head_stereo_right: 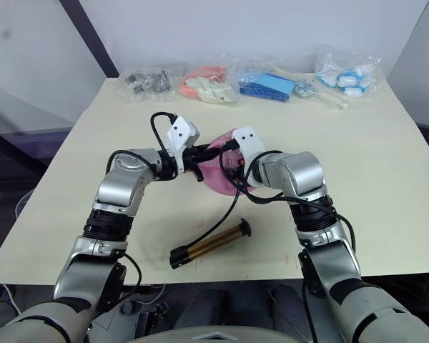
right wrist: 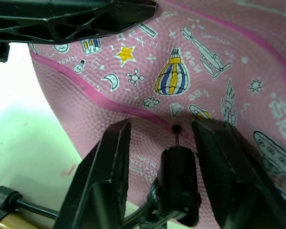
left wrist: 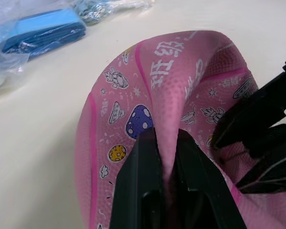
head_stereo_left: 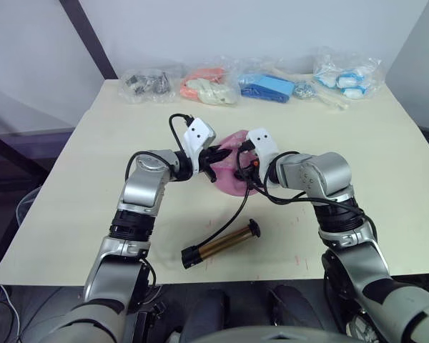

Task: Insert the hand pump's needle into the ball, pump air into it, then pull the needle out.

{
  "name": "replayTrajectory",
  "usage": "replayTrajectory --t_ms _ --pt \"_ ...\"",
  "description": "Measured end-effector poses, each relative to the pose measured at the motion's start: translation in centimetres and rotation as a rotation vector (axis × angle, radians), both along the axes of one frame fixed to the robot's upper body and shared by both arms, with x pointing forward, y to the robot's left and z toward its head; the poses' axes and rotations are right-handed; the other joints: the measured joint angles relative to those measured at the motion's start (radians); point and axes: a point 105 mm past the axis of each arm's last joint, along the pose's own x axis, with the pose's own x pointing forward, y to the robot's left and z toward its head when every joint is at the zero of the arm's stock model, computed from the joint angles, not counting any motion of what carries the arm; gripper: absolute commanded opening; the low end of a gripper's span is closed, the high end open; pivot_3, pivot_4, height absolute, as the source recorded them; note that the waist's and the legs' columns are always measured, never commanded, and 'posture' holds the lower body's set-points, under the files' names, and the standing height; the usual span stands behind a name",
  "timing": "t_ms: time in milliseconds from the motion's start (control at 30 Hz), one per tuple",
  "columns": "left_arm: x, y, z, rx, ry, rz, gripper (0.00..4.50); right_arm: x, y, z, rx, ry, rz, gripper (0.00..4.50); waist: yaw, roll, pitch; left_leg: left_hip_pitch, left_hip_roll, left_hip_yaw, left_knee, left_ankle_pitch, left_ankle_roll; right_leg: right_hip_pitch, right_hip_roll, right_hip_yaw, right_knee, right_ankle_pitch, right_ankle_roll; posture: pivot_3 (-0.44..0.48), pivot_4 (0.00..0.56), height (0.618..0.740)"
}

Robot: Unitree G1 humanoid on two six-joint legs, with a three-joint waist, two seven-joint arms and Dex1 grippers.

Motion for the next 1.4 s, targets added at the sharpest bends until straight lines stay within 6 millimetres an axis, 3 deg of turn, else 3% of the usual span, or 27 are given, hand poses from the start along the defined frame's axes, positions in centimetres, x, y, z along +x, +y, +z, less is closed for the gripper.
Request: replayTrajectory --t_ms 233,500,700,1167,1400 --pt "0.1 -0.4 0.1 -0.001 -0.009 -0.018 0.00 -0.8 -1.2 0.7 0.008 -0.017 0.024 1.96 0.011 0.001 0.001 -0.005 -0.002 -0.006 0.000 0.000 0.000 -0.002 -0.003 -0.007 -0.001 0.000 0.001 0.000 0.150 0.740" --pt "0.3 -0.9 0.1 0.001 -0.015 -0.040 0.00 -2.5 -3.9 2.5 0.068 -0.136 0.056 1.96 0.024 0.001 0.001 -0.012 -0.004 -0.012 0.002 0.002 -0.002 -0.004 -0.003 -0.013 -0.002 0.000 0.001 0.000 0.150 0.740" --pt "0.4 -1.0 0.1 -0.001 -0.016 -0.041 0.00 -2.8 -5.7 2.5 0.104 -0.204 0.008 1.96 0.024 0.001 0.001 -0.013 -0.004 -0.013 0.003 0.002 -0.002 -0.004 -0.003 -0.015 -0.001 -0.001 0.001 0.000 0.150 0.740" --pt "0.4 -1.0 0.1 0.001 -0.014 -0.040 0.00 -4.2 -5.2 -0.1 0.257 -0.156 -0.109 1.96 0.024 0.001 0.001 -0.013 -0.005 -0.015 0.003 0.003 -0.003 -0.004 -0.003 -0.015 0.000 -0.001 0.001 0.000 0.150 0.740" --pt "0.4 -0.9 0.1 0.003 -0.014 -0.039 0.00 -3.8 -4.6 -0.1 0.319 -0.146 -0.170 1.96 0.024 0.001 0.001 -0.013 -0.005 -0.015 0.003 0.004 -0.004 -0.004 -0.003 -0.015 0.001 -0.001 0.001 0.000 0.150 0.740"
